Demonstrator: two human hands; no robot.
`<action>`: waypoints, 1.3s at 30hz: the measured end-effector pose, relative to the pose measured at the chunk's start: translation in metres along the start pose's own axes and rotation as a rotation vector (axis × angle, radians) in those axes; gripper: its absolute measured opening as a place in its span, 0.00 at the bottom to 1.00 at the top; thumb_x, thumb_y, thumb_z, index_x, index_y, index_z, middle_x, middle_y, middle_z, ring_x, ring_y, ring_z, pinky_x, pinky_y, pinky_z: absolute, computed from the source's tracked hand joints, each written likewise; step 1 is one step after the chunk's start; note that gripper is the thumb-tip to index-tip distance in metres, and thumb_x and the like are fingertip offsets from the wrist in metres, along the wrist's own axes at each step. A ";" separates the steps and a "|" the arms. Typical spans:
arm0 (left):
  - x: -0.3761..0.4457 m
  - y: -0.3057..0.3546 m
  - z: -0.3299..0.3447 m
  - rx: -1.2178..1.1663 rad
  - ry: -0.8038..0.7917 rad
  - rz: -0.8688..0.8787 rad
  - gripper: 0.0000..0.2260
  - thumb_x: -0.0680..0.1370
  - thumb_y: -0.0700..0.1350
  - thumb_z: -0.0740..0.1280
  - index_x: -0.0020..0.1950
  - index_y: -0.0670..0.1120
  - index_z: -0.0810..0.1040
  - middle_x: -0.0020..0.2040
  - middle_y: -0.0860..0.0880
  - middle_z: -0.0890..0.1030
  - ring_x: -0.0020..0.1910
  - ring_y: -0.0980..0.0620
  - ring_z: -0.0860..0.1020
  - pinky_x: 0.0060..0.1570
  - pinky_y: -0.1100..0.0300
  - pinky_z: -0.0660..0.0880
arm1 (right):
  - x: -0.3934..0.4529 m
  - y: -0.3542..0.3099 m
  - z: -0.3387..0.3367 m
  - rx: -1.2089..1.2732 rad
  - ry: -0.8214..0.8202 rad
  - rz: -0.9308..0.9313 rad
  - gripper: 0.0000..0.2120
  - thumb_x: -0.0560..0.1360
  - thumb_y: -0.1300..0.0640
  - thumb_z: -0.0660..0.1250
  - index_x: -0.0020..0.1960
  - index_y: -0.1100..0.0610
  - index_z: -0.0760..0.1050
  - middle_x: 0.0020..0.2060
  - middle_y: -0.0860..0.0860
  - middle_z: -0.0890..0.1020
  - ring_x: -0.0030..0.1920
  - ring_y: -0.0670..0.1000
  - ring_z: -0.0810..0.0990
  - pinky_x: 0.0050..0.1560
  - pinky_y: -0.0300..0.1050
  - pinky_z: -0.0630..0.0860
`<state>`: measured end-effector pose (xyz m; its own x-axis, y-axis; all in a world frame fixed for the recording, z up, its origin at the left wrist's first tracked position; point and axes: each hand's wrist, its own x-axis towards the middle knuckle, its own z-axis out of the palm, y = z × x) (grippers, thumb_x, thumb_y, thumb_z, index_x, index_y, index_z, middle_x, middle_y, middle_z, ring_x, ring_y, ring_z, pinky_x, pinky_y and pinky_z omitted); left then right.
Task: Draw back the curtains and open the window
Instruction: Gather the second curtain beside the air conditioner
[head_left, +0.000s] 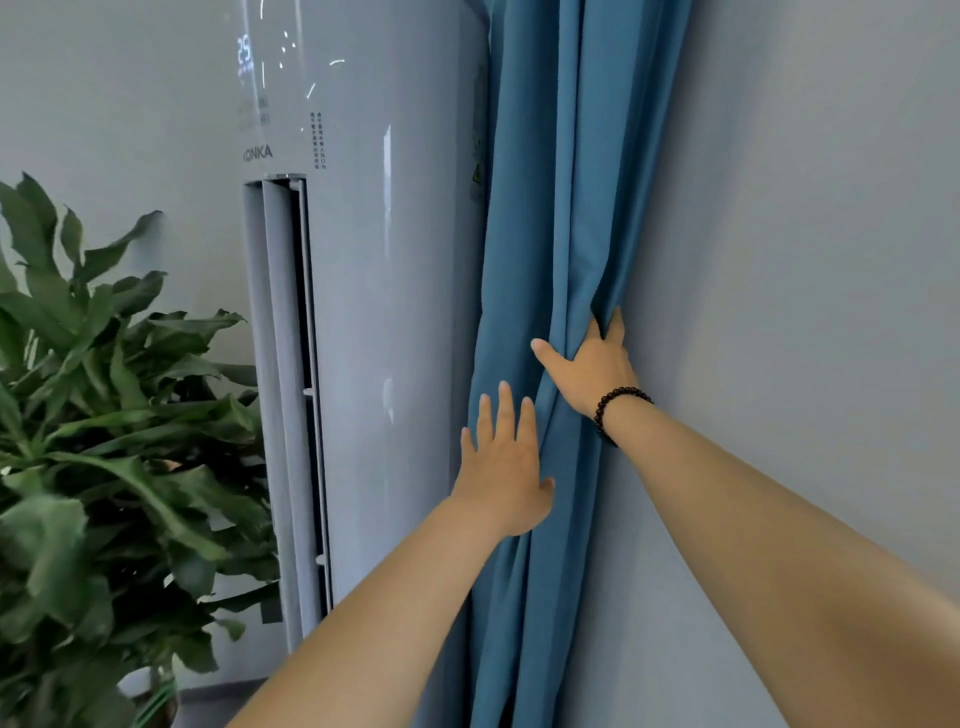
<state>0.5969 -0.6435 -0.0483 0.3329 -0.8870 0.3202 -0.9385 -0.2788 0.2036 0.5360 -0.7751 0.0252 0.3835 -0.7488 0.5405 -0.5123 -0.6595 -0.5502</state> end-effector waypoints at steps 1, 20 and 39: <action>-0.003 0.002 0.001 -0.003 -0.009 0.002 0.39 0.81 0.53 0.60 0.78 0.44 0.35 0.76 0.44 0.29 0.75 0.41 0.31 0.75 0.40 0.42 | -0.006 0.002 -0.003 0.009 0.017 -0.018 0.42 0.71 0.30 0.59 0.78 0.49 0.50 0.77 0.51 0.43 0.72 0.60 0.63 0.65 0.58 0.70; -0.085 0.091 0.005 -0.187 0.003 -0.014 0.43 0.80 0.52 0.63 0.76 0.43 0.31 0.77 0.47 0.29 0.76 0.47 0.32 0.76 0.46 0.42 | -0.143 0.025 -0.099 -0.052 0.191 -0.146 0.32 0.81 0.43 0.51 0.78 0.54 0.44 0.78 0.52 0.44 0.72 0.56 0.64 0.64 0.50 0.70; -0.292 0.233 -0.026 -0.065 0.011 -0.069 0.40 0.81 0.47 0.59 0.75 0.44 0.28 0.77 0.45 0.30 0.77 0.46 0.34 0.76 0.45 0.45 | -0.333 0.040 -0.258 -0.106 0.034 -0.294 0.23 0.83 0.50 0.51 0.76 0.51 0.54 0.78 0.49 0.46 0.71 0.55 0.64 0.49 0.48 0.73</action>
<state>0.2838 -0.4399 -0.0705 0.3980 -0.8622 0.3133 -0.9055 -0.3146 0.2846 0.1897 -0.5356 -0.0126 0.5022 -0.5233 0.6884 -0.4609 -0.8356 -0.2990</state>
